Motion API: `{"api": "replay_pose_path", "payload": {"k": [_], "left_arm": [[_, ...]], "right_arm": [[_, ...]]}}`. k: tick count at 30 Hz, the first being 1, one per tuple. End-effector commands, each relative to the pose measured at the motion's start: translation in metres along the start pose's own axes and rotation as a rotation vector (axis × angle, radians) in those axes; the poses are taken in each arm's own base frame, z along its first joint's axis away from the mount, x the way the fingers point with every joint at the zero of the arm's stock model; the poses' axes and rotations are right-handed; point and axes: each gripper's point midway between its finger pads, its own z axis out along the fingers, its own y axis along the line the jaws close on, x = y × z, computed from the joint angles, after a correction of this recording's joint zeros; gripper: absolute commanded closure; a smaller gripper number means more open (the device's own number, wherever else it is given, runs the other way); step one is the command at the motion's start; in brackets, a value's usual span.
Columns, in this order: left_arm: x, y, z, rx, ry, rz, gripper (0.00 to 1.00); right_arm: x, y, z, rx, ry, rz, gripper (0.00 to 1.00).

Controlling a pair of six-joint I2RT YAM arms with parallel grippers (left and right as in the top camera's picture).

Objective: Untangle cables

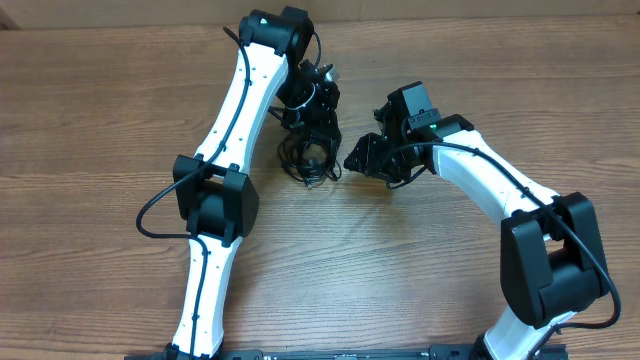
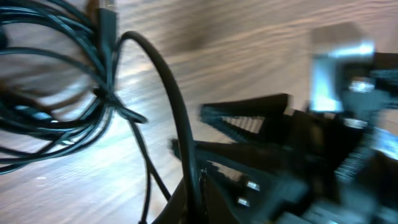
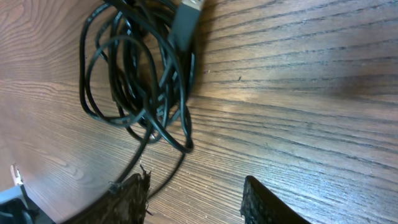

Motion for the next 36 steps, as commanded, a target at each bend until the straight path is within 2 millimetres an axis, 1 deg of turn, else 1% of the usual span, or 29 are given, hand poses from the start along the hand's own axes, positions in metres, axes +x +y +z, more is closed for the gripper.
{"api": "replay_pose_path", "payload": {"k": [1,7,10,13,19,22,26,31,36], "left_arm": [[0.005,-0.031,-0.02,0.201,0.006,-0.013,0.96],[0.003,-0.041,-0.035,0.33,0.012,-0.032,0.96],[0.003,-0.047,-0.042,0.392,0.015,-0.027,0.96],[0.005,-0.057,-0.046,0.453,0.018,0.017,0.96],[0.006,-0.059,-0.046,0.458,0.022,0.019,0.96],[0.007,-0.06,-0.046,0.464,0.023,0.021,0.96],[0.007,-0.06,-0.046,0.464,0.024,0.021,0.96],[0.007,-0.06,-0.046,0.465,0.019,0.043,0.96],[0.007,-0.06,-0.046,0.465,0.018,0.043,0.96]], "right_arm": [[-0.001,0.001,0.002,-0.005,-0.004,-0.032,0.55],[-0.007,0.002,0.002,-0.003,-0.029,-0.071,0.61],[-0.011,-0.005,0.001,0.038,-0.051,-0.09,0.63],[-0.018,-0.016,0.0,0.104,-0.088,-0.089,0.64],[-0.026,-0.014,-0.001,0.103,-0.122,-0.108,0.68],[-0.031,-0.01,-0.001,0.094,-0.143,-0.162,0.72],[-0.038,-0.008,-0.002,0.093,-0.171,-0.201,0.74],[-0.046,-0.012,-0.004,0.124,-0.21,-0.208,0.74],[-0.05,-0.01,-0.005,0.121,-0.227,-0.218,0.74]]}}
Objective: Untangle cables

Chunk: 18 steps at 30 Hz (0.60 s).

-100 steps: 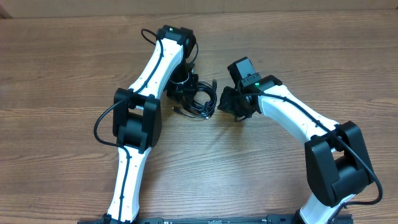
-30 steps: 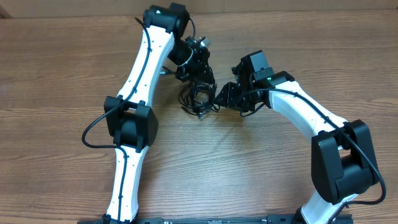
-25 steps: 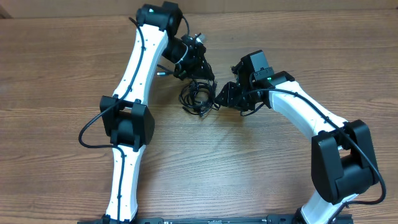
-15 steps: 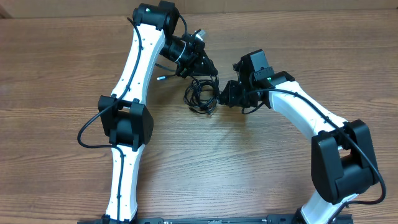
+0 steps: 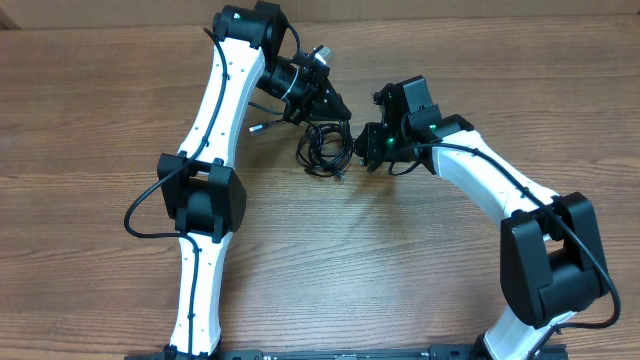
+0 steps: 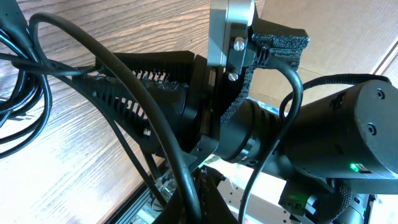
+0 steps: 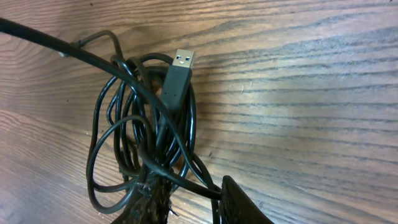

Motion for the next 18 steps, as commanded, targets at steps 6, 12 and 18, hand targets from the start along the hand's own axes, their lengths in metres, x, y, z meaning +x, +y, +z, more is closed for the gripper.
{"api": "replay_pose_path", "payload": {"k": [6,12,18], "left_arm": [[0.007,-0.019,-0.003,0.042,0.0,0.064,0.96],[0.007,-0.019,-0.003,0.041,-0.001,0.124,0.96],[0.007,-0.018,-0.003,0.041,-0.002,0.138,0.96]], "right_arm": [[0.0,-0.006,0.005,0.025,-0.005,-0.011,0.74],[-0.001,-0.008,0.014,0.021,-0.004,-0.011,0.73],[-0.012,-0.006,0.022,0.002,-0.048,-0.025,0.75]]}}
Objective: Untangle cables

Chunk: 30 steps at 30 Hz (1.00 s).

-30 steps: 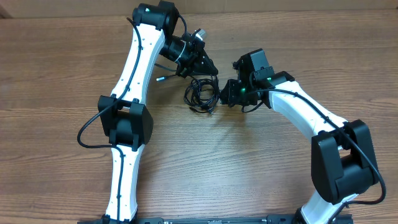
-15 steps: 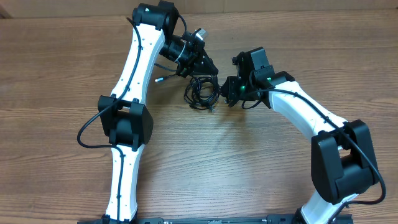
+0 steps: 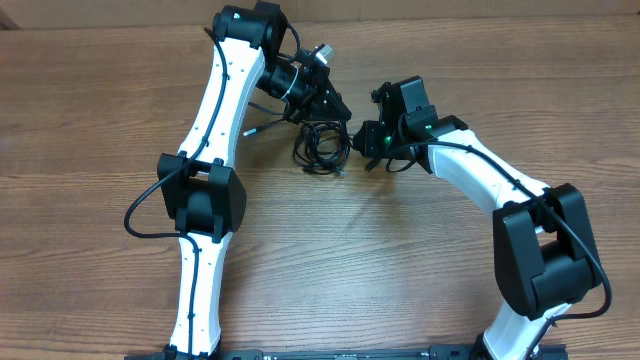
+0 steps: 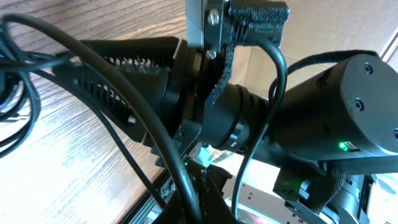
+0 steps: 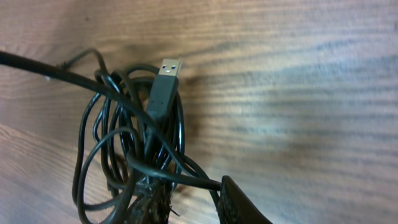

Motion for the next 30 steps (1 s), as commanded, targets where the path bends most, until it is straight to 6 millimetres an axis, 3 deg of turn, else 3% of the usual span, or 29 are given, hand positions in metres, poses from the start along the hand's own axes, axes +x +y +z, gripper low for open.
{"api": "replay_pose_path", "payload": {"k": [1,8,16,20,30], "left_arm": [[0.005,-0.018,-0.002,0.038,-0.003,0.068,0.96],[0.005,-0.019,-0.002,0.039,-0.003,0.068,0.96],[0.005,-0.018,-0.002,0.033,-0.004,0.068,0.96],[0.004,-0.011,-0.002,-0.006,-0.008,0.067,0.96],[0.004,-0.012,-0.002,0.0,-0.007,0.059,0.96]], "right_arm": [[0.0,-0.003,0.01,0.001,-0.003,-0.009,0.76],[-0.006,-0.002,0.02,-0.02,-0.028,-0.018,0.87],[-0.013,-0.004,0.035,-0.032,-0.061,-0.058,0.82],[-0.014,-0.003,0.035,-0.034,-0.068,-0.084,0.65],[-0.018,-0.002,0.047,-0.058,-0.091,-0.165,0.45]]}}
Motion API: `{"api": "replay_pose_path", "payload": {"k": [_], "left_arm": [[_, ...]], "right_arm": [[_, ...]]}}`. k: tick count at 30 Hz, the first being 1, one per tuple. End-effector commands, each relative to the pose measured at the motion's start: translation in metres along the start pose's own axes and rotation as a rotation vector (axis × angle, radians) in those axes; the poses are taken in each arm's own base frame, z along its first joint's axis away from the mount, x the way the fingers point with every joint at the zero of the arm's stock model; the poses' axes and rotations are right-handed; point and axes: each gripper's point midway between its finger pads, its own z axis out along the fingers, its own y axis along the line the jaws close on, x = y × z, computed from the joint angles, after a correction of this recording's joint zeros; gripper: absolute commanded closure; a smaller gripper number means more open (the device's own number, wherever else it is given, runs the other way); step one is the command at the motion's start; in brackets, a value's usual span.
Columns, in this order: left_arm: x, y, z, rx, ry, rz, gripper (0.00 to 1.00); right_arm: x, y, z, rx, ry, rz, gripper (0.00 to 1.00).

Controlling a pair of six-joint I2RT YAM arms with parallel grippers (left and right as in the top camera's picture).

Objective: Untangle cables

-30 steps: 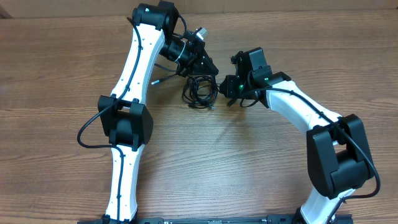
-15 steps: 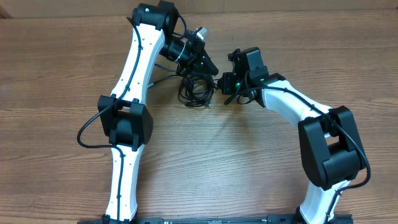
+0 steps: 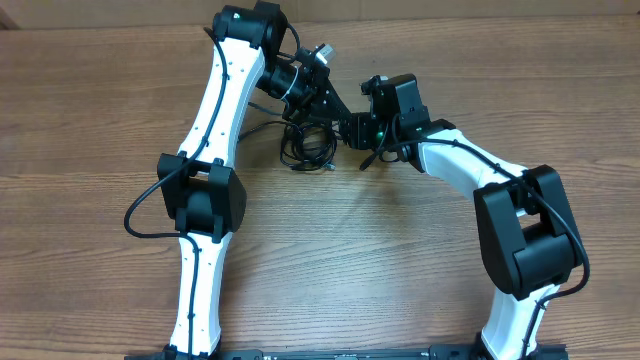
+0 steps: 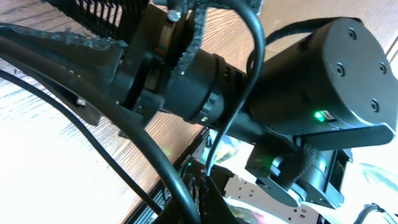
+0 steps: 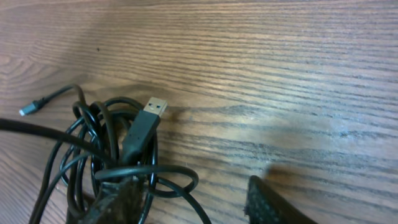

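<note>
A tangled bundle of black cable (image 3: 307, 146) lies on the table between the two grippers. In the right wrist view the bundle (image 5: 106, 155) shows a USB plug (image 5: 144, 123) on top and a small plug (image 5: 31, 109) trailing to the left. My left gripper (image 3: 333, 103) is raised at the bundle's far right, and its wrist view shows the left gripper (image 4: 198, 198) shut on a thick black strand (image 4: 155, 155). My right gripper (image 3: 352, 132) sits just right of the bundle. From its own wrist the right gripper (image 5: 193, 202) is open, one cable loop lying by its left finger.
The wooden table (image 3: 420, 260) stretches bare in front of and to the right of the bundle. The right arm's wrist (image 4: 298, 81) fills most of the left wrist view, very close to the left gripper. Both white arms cross the table's near half.
My right gripper's jaws have widened from a narrow gap around cable strands to fully open, and it has shifted left and toward the far side. The left gripper still holds its strand.
First my left gripper was low over the bundle, holding a strand, with the right gripper open beside it. Then the left had raised the strand toward the far side and the right jaws were narrowed on the bundle's strands. Now the right stands open.
</note>
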Motion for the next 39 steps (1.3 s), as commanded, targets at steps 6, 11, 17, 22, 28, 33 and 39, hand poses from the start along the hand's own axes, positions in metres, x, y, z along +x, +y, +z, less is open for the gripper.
{"api": "replay_pose_path", "payload": {"k": [6,11,17,22,28,33,39], "left_arm": [[0.004,-0.014,-0.002,0.009,-0.007,0.046,0.96],[0.004,-0.014,-0.002,0.009,-0.007,0.046,0.96],[0.004,-0.014,-0.002,0.009,-0.006,0.046,0.96],[0.004,-0.014,-0.002,0.009,-0.007,0.046,0.96],[0.004,-0.013,-0.002,0.005,-0.007,0.046,0.96],[0.004,-0.013,-0.002,0.006,-0.007,0.046,0.96],[0.004,-0.014,-0.002,0.01,-0.007,0.02,0.96]], "right_arm": [[0.013,0.002,0.02,-0.057,0.025,-0.054,0.43],[0.004,0.001,0.032,-0.046,-0.037,-0.158,0.45],[0.0,0.015,0.053,-0.063,-0.107,-0.207,0.51],[-0.004,0.02,0.054,-0.068,-0.128,-0.218,0.04],[-0.008,0.048,0.048,-0.226,-0.148,-0.243,0.18],[-0.008,0.064,0.046,-0.289,-0.157,-0.266,0.33],[-0.025,0.049,0.046,-0.198,-0.224,-0.263,0.96]]}}
